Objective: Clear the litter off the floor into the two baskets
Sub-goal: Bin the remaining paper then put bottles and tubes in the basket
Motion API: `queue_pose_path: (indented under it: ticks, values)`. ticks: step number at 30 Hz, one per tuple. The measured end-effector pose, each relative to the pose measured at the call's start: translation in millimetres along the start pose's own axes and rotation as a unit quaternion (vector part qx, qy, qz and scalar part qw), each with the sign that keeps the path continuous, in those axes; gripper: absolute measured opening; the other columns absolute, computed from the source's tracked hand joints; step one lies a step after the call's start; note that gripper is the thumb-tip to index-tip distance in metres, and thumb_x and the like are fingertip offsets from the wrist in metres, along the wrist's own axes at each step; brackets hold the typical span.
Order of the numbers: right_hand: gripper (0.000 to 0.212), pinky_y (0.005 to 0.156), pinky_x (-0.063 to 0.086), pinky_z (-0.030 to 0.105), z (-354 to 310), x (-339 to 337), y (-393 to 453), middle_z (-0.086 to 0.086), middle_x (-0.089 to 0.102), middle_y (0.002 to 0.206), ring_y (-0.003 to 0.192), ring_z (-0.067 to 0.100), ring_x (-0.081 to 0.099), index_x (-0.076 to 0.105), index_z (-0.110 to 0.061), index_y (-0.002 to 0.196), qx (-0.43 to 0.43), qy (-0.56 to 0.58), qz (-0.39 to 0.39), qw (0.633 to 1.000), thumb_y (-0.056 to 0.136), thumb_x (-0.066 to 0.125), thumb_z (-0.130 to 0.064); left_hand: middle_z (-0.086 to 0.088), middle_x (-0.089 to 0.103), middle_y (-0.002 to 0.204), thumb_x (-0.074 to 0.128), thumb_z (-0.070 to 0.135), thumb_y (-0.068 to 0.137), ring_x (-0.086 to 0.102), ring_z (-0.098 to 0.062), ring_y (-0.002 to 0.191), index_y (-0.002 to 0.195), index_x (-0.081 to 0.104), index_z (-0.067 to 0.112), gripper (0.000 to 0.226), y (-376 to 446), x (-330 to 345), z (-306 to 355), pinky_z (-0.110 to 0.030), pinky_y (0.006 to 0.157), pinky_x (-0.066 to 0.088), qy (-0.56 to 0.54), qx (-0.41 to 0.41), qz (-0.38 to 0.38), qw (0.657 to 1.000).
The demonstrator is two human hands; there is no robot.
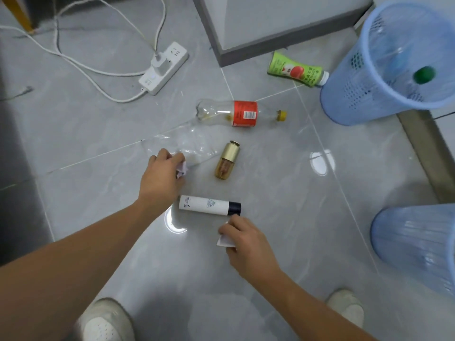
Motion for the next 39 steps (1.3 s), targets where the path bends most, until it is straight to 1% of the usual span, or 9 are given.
queue_pose_path:
  ticks: [6, 11, 15, 21, 24, 26, 32, 36, 39]
  values:
    - [0.032, 0.069, 0.051, 0.032, 11, -138, -63, -0.003, 0.056, 0.094, 0.081, 0.018, 0.06, 0.067, -0.014, 0.095, 0.095, 0.073, 0.14, 0.983, 0.071, 0.062, 0.006, 0.009, 0.044, 0.092, 0.074, 0.012, 0.081, 0.052, -0.009, 0.08, 0.093, 0.063, 0.03, 0.024, -65, -58, 129, -0.015, 0.062, 0.036, -0.067, 0.083, -0.035, 0.994]
    - [0.028, 0.066, 0.048, 0.029, 45, -274, -158, -0.003, 0.058, 0.088, 0.073, 0.016, 0.058, 0.07, -0.013, 0.091, 0.229, 0.085, 0.293, 0.924, 0.073, 0.064, 0.008, 0.01, 0.046, 0.1, 0.077, 0.022, 0.086, 0.058, -0.015, 0.087, 0.1, 0.065, 0.035, 0.022, -120, -61, 304, -0.029, 0.072, 0.049, -0.132, 0.171, -0.107, 0.97]
    - [0.027, 0.074, 0.046, 0.021, 101, -359, -253, -0.004, 0.06, 0.091, 0.082, 0.009, 0.059, 0.07, -0.012, 0.094, 0.314, 0.086, 0.383, 0.865, 0.077, 0.069, 0.009, 0.012, 0.043, 0.103, 0.079, 0.029, 0.085, 0.053, -0.014, 0.094, 0.108, 0.065, 0.034, 0.027, -156, -36, 442, -0.018, 0.077, 0.042, -0.165, 0.253, -0.154, 0.941]
    - [0.029, 0.071, 0.047, 0.021, 200, -404, -328, -0.004, 0.061, 0.093, 0.082, 0.012, 0.06, 0.071, -0.016, 0.095, 0.396, 0.072, 0.399, 0.824, 0.076, 0.071, 0.007, 0.003, 0.043, 0.115, 0.074, 0.033, 0.087, 0.05, -0.021, 0.11, 0.122, 0.059, 0.03, 0.038, -188, 34, 567, -0.036, 0.084, 0.054, -0.131, 0.315, -0.208, 0.916]
    - [0.029, 0.071, 0.049, 0.017, 253, -403, -331, -0.004, 0.059, 0.093, 0.08, 0.012, 0.058, 0.07, -0.016, 0.093, 0.415, 0.05, 0.387, 0.822, 0.076, 0.07, 0.007, 0.0, 0.043, 0.119, 0.074, 0.032, 0.086, 0.047, -0.023, 0.116, 0.121, 0.057, 0.029, 0.04, -192, 86, 589, -0.041, 0.081, 0.056, -0.058, 0.321, -0.226, 0.918]
    - [0.03, 0.078, 0.056, 0.034, 285, -391, -325, -0.002, 0.059, 0.098, 0.084, 0.017, 0.061, 0.07, -0.016, 0.098, 0.432, 0.062, 0.361, 0.824, 0.078, 0.071, 0.005, -0.002, 0.042, 0.124, 0.076, 0.032, 0.084, 0.045, -0.025, 0.12, 0.124, 0.055, 0.029, 0.045, -188, 116, 591, -0.039, 0.081, 0.056, -0.005, 0.313, -0.232, 0.921]
    - [0.057, 0.094, 0.05, 0.043, 284, -374, -308, 0.005, 0.057, 0.12, 0.115, 0.032, 0.053, 0.061, -0.023, 0.133, 0.406, 0.009, 0.237, 0.883, 0.078, 0.074, -0.016, -0.007, 0.031, 0.157, 0.084, 0.05, 0.071, 0.024, -0.034, 0.148, 0.149, 0.037, 0.037, 0.092, -180, 120, 583, -0.046, 0.11, 0.037, 0.104, 0.313, -0.192, 0.924]
    - [0.044, 0.09, 0.05, 0.037, 223, -404, -304, 0.001, 0.056, 0.116, 0.113, 0.026, 0.052, 0.067, -0.019, 0.118, 0.373, 0.0, 0.295, 0.879, 0.078, 0.07, -0.002, -0.003, 0.049, 0.139, 0.077, 0.049, 0.079, 0.046, -0.026, 0.129, 0.133, 0.052, 0.031, 0.062, -183, 59, 556, -0.039, 0.093, 0.048, 0.05, 0.313, -0.156, 0.935]
    - [0.037, 0.091, 0.046, 0.033, 161, -401, -269, -0.004, 0.055, 0.111, 0.111, 0.02, 0.051, 0.065, -0.02, 0.113, 0.322, 0.046, 0.258, 0.91, 0.082, 0.069, 0.0, 0.003, 0.054, 0.124, 0.068, 0.044, 0.087, 0.052, -0.02, 0.115, 0.127, 0.054, 0.03, 0.044, -172, 8, 499, -0.035, 0.084, 0.05, 0.045, 0.272, -0.139, 0.951]
Point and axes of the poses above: each hand's wrist, its own y-axis towards the middle knuckle, its own x-axis out of the palm, z = x × y, the point moved 8 cm from there along y, towards the middle knuckle
